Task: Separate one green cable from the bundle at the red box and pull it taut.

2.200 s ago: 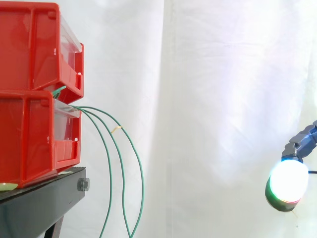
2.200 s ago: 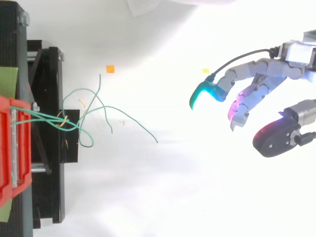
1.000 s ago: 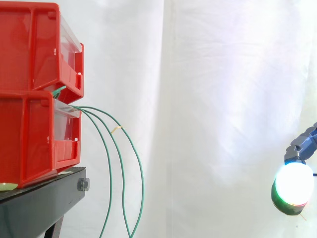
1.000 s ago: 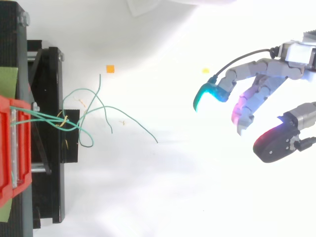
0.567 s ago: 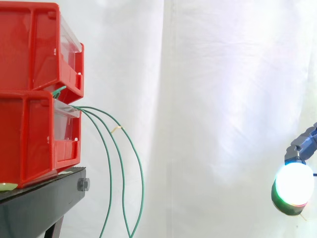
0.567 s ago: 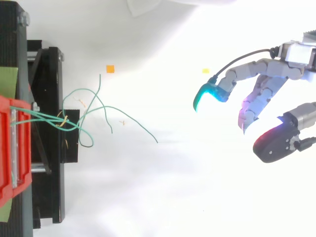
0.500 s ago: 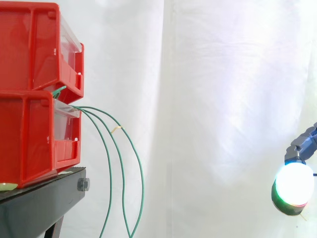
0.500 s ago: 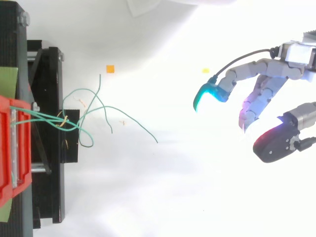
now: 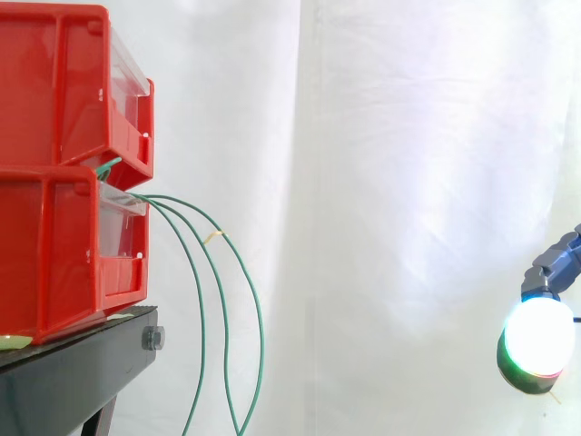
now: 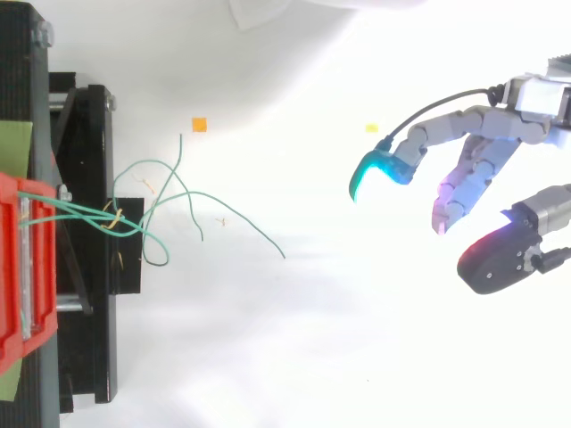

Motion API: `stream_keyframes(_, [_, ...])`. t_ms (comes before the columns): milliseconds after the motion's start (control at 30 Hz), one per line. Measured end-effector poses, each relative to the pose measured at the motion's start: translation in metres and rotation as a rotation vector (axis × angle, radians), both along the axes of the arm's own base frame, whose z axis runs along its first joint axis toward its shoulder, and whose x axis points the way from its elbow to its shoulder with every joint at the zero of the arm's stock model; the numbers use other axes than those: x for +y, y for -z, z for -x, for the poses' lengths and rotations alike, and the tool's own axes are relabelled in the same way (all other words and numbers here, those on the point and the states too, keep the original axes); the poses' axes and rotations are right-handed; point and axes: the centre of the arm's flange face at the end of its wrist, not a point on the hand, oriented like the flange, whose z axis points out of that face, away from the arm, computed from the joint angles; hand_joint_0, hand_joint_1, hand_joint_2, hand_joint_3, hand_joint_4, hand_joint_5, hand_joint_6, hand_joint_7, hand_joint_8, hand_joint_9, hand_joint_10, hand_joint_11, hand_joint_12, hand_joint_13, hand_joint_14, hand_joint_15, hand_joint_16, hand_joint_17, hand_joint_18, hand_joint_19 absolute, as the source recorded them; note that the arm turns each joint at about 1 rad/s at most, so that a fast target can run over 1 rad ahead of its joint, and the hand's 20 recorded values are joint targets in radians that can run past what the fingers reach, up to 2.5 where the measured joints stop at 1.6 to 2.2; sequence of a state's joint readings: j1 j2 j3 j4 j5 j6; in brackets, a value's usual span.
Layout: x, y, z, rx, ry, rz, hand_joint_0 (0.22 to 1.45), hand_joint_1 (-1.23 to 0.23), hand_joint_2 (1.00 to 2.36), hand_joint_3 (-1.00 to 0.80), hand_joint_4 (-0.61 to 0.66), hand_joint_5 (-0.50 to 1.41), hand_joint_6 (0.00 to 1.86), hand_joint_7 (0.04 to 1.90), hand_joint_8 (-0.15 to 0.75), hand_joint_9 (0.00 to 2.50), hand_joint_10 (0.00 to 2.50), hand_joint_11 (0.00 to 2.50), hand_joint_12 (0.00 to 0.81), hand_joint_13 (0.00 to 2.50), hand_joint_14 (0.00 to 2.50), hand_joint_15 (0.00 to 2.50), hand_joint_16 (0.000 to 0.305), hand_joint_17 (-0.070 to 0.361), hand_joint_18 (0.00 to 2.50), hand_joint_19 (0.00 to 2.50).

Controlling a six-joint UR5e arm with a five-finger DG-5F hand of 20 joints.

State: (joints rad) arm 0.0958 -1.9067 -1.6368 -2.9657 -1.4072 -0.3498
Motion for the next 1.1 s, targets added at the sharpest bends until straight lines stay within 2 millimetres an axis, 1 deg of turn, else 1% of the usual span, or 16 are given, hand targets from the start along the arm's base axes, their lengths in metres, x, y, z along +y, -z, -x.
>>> stream_keyframes(367, [-0.0001, 0.0000, 0.0000, 0.000, 0.000, 0.000, 0.48, -0.44, 1.00, -0.50, 0.30, -0.14, 0.50, 0.73, 0.301, 1.10, 0.02, 0.64, 0.381, 0.93, 0.02, 0.60, 0.054, 0.121, 0.85, 0.66])
stream_keyframes(633, [-0.0002, -0.0002, 0.0001, 0.000, 0.000, 0.000, 0.48, -0.42, 1.00, -0.50, 0.29, -0.13, 0.50, 0.74, 0.299, 1.17, 0.02, 0.67, 0.374, 0.96, 0.02, 0.61, 0.051, 0.116, 0.85, 0.67])
stream_keyframes(767, [-0.0002, -0.0002, 0.0001, 0.000, 0.000, 0.000, 0.49, -0.39, 1.00, -0.50, 0.27, -0.14, 0.50, 0.73, 0.297, 1.15, 0.02, 0.67, 0.368, 0.95, 0.02, 0.61, 0.051, 0.114, 0.82, 0.68])
stream_keyframes(1000, [0.0000, -0.0001, 0.0000, 0.000, 0.000, 0.000, 0.49, -0.39, 1.00, -0.50, 0.26, -0.15, 0.50, 0.72, 0.285, 1.10, 0.02, 0.64, 0.364, 0.94, 0.02, 0.61, 0.050, 0.113, 0.81, 0.69])
stream_keyframes(1100, [0.0001, -0.0002, 0.0001, 0.000, 0.000, 0.000, 0.49, -0.36, 1.00, -0.50, 0.25, -0.15, 0.50, 0.72, 0.285, 1.07, 0.02, 0.63, 0.366, 0.93, 0.02, 0.60, 0.051, 0.115, 0.81, 0.70])
